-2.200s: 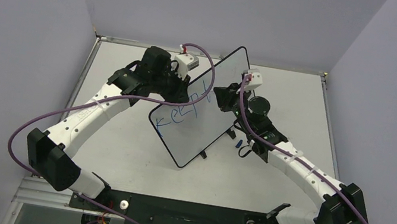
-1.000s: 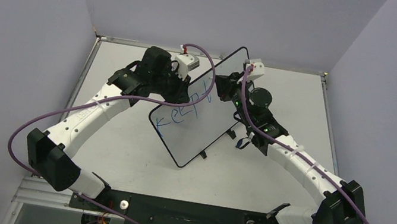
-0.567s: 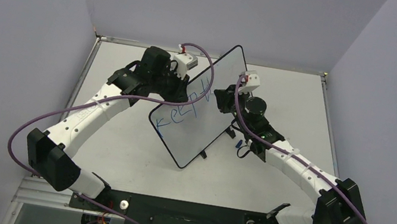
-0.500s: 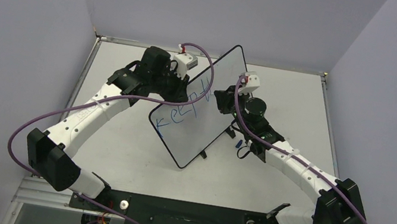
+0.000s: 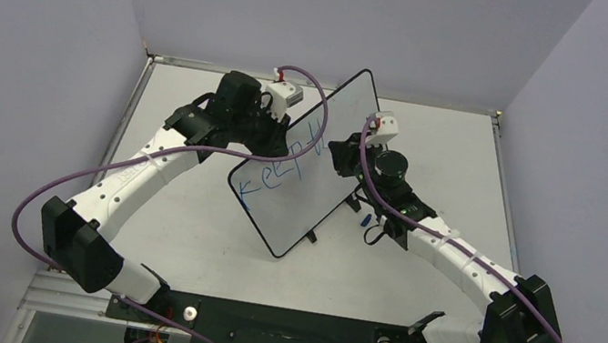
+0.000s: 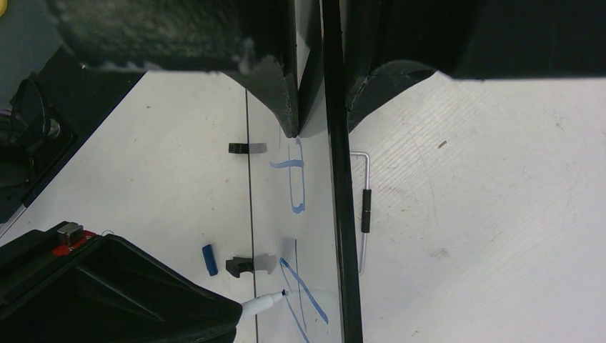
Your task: Write a sentence on the whiteboard
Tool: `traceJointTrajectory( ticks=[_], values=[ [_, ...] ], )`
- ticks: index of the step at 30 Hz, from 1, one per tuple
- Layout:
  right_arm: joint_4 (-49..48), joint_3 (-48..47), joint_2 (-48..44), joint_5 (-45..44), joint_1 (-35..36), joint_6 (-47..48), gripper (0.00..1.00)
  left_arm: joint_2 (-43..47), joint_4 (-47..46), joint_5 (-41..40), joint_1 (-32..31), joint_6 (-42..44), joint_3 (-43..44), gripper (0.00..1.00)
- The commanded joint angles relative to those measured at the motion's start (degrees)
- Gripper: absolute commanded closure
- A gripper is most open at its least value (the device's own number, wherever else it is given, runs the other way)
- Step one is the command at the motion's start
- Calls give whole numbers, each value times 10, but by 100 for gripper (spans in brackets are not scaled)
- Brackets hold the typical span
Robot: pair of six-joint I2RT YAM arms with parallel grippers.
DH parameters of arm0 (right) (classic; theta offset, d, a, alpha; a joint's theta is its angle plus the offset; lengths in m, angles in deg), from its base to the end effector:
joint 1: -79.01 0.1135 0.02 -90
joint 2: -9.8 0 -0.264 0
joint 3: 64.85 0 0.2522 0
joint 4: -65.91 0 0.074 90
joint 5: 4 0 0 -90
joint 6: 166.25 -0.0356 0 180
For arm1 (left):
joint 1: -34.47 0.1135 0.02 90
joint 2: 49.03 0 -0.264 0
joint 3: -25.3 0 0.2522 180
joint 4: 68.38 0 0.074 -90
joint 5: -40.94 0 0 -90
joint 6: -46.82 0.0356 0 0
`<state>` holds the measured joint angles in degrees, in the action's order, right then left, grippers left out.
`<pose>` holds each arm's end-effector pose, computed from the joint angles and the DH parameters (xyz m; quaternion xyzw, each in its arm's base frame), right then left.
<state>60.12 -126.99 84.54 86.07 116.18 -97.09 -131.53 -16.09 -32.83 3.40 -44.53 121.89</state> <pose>0.2434 0.1846 0.3002 -0.1066 0.7402 0.3223 0.5804 0.2648 -0.1712 0.3697 0.2880 0.8450 -0.2426 0.3798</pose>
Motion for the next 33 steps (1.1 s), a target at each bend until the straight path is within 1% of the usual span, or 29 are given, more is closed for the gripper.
traceJointTrajectory(
  ticks=[1, 11, 15, 33],
  values=[
    [2, -38, -7, 1, 2, -8, 100, -7, -50, -21, -12, 64, -16, 100],
    [1, -87, 9, 1, 2, -5, 100, -6, -51, -20, -12, 64, -18, 100],
    [4, -97, 11, -19, 1, 0, 100, -5, -51, -20, -12, 64, -19, 100],
    [22, -97, 24, -37, -15, 10, 100, -3, -52, -20, -12, 64, -21, 100]
  ],
)
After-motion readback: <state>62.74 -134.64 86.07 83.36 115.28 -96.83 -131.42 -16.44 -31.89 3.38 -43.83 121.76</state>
